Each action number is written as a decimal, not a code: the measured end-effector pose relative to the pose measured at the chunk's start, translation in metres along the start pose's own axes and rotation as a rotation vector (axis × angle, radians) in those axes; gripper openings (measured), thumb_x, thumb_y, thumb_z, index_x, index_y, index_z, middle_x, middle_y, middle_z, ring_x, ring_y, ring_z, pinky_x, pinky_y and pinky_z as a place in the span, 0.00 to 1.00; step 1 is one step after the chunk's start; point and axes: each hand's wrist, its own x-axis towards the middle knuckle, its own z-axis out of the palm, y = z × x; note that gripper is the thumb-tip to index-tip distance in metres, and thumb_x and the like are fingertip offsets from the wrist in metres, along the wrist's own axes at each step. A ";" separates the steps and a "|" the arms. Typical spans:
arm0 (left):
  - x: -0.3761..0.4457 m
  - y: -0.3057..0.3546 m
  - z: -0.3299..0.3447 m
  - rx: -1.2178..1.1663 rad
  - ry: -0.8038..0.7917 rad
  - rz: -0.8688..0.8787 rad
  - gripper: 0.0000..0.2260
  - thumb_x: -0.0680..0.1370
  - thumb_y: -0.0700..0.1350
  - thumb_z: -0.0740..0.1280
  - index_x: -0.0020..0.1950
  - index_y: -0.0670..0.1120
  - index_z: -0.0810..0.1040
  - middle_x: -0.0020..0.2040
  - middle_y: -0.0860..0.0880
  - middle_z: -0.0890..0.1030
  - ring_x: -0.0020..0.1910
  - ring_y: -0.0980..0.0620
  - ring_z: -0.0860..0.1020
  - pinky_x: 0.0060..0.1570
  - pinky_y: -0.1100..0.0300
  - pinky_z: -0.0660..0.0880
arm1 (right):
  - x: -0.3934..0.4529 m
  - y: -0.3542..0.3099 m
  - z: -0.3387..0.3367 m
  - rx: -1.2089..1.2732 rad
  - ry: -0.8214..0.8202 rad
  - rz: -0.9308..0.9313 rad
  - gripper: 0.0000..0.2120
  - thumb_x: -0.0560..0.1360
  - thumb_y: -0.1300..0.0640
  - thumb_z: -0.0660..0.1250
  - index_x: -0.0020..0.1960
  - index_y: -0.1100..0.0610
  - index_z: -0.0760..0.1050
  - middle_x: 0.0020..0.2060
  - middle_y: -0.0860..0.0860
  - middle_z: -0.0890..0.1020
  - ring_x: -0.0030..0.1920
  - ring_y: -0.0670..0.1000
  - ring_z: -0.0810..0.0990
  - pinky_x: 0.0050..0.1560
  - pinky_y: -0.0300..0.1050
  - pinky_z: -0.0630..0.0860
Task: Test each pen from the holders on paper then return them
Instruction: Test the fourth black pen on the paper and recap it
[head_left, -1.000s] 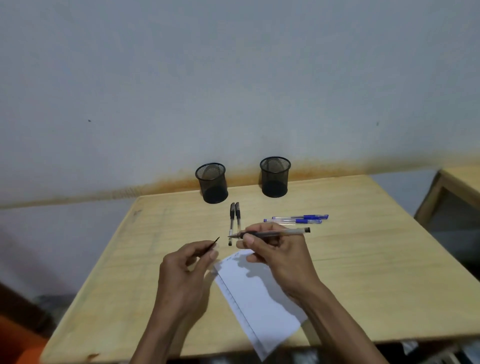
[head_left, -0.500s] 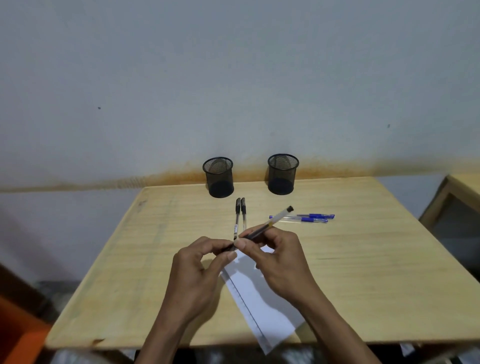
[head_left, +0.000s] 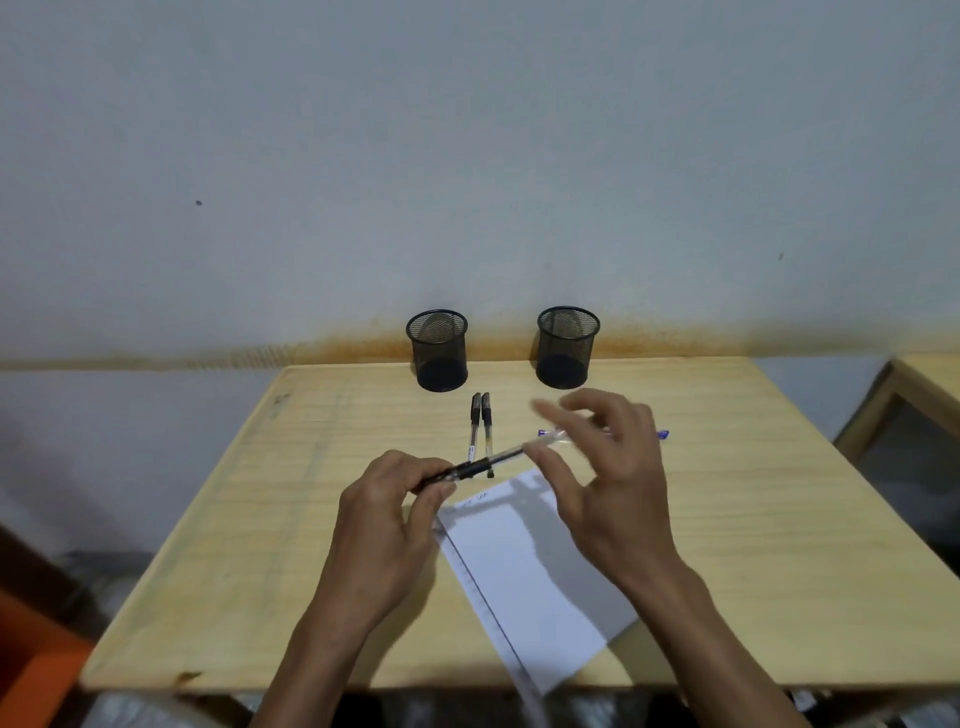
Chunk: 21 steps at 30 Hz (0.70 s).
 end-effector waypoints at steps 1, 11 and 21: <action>0.003 -0.002 -0.001 0.011 -0.022 0.017 0.07 0.76 0.37 0.72 0.51 0.47 0.84 0.43 0.57 0.80 0.46 0.59 0.79 0.46 0.73 0.69 | 0.001 0.005 0.003 -0.131 -0.031 -0.157 0.12 0.75 0.51 0.73 0.59 0.49 0.84 0.54 0.49 0.82 0.52 0.55 0.76 0.46 0.53 0.72; 0.021 -0.020 0.002 -0.074 -0.085 -0.001 0.06 0.77 0.40 0.71 0.52 0.48 0.84 0.45 0.58 0.81 0.48 0.58 0.79 0.47 0.73 0.70 | 0.001 0.013 0.029 -0.341 -0.335 -0.391 0.08 0.80 0.55 0.65 0.51 0.53 0.84 0.43 0.49 0.83 0.43 0.56 0.78 0.39 0.51 0.73; -0.003 -0.080 0.034 0.222 -0.187 -0.266 0.27 0.79 0.64 0.58 0.73 0.49 0.70 0.70 0.50 0.74 0.71 0.50 0.68 0.71 0.50 0.65 | 0.046 0.012 0.080 -0.200 -0.422 0.709 0.09 0.79 0.53 0.67 0.50 0.55 0.85 0.43 0.52 0.85 0.44 0.54 0.80 0.42 0.46 0.75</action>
